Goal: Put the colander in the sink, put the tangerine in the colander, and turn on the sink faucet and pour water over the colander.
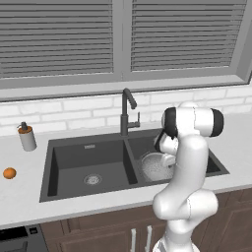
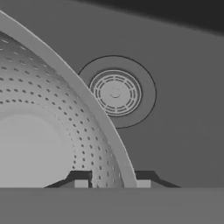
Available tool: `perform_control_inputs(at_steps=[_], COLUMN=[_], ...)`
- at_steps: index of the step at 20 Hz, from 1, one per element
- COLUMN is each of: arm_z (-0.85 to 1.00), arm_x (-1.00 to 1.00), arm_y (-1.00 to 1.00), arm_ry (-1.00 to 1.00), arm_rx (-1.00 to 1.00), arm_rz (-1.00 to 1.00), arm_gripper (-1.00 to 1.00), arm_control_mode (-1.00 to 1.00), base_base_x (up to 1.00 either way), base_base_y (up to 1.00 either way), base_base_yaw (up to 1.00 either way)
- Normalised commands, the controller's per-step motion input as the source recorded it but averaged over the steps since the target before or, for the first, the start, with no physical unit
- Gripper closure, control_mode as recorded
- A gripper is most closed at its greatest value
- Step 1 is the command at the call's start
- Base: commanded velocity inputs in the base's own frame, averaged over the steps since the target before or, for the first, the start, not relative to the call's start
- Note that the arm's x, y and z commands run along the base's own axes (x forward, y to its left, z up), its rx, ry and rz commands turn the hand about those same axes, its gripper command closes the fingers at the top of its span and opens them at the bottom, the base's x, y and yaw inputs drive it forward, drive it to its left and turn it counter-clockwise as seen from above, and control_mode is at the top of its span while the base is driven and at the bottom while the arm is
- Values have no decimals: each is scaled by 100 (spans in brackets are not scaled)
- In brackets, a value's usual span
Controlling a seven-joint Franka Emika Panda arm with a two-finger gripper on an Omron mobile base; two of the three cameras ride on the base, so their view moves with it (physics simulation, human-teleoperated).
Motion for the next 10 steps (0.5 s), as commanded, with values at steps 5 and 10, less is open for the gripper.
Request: perform_control_inputs(at_steps=[5, 10], arm_z=[10, 36], arm_x=[-7, -8], arm_y=[20, 0], arm_ry=[-6, -10], arm_rx=[-2, 0], arm_rz=[1, 0], arm_gripper=[-100, -100], arm_control_mode=[-100, -100], base_base_x=[0, 0], base_base_y=[0, 0], base_base_yaw=[0, 0])
